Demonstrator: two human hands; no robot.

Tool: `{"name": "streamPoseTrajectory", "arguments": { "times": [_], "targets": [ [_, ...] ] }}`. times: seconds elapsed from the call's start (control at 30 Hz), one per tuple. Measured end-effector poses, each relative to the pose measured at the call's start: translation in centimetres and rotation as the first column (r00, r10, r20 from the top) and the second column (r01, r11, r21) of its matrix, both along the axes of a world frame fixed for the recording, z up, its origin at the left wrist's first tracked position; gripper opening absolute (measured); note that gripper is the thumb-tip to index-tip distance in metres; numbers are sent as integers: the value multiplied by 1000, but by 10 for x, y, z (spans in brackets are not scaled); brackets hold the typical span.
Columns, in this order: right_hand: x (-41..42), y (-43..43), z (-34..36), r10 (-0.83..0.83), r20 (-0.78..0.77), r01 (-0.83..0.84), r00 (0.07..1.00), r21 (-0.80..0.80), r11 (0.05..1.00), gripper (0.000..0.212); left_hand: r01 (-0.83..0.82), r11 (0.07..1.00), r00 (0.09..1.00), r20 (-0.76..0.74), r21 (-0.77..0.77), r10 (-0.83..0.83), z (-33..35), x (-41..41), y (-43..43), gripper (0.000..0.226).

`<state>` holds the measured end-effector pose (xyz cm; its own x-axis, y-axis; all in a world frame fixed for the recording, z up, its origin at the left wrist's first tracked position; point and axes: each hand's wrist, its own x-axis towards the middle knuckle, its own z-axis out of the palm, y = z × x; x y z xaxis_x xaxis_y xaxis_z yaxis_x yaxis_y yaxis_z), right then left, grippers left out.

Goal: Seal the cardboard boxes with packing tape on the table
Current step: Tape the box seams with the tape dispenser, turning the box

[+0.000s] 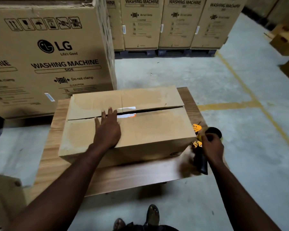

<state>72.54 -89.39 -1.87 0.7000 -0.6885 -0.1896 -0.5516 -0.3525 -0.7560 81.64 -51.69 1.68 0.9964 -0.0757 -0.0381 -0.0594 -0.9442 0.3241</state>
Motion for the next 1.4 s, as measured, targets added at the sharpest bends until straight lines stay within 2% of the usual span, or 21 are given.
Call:
{"name": "streamPoseTrajectory", "arguments": {
  "times": [0.1,0.17,0.23,0.33,0.43,0.47,0.53,0.6,0.9,1.1,1.23,1.4],
  "targets": [
    [-15,-39,-35,-47,-345,48,937,-6,999,65,58,998,998,4,16,-59,-2,0,-16,60],
    [-24,-53,-60,-18,-442,73,897,109,991,80,76,997,997,11,13,-76,-3,1,-19,61],
    [-33,-58,-74,47,-387,99,921,349,932,68,73,997,997,13,18,-73,-3,3,-18,59],
    [-33,-56,-92,44,-268,149,962,654,742,39,70,997,997,15,22,-70,-2,3,-16,58],
    [-26,-49,-96,33,-178,136,983,848,512,15,65,998,997,30,13,-65,-3,3,-15,57],
    [-23,-48,-98,27,-161,133,987,887,442,14,64,998,997,34,12,-64,-3,3,-15,57],
    [-18,-50,-103,65,-144,111,987,925,363,20,60,998,997,40,11,-60,-4,2,-15,56],
    [-13,-54,-109,104,-145,101,984,934,343,23,54,999,997,50,1,-54,-5,3,-15,55],
    [-5,-56,-121,119,-238,181,964,915,360,26,26,997,990,137,-76,-15,-4,-1,-16,57],
    [-3,-54,-123,61,-229,184,971,891,416,20,35,994,985,171,-106,-16,-6,-2,-14,57],
    [8,-50,-114,30,-189,167,982,924,343,35,37,994,979,206,-105,-15,-4,-2,-13,55],
    [37,-50,-84,-91,-117,143,989,911,387,35,58,982,962,273,-177,-8,0,-5,-13,51]
  ]
}}
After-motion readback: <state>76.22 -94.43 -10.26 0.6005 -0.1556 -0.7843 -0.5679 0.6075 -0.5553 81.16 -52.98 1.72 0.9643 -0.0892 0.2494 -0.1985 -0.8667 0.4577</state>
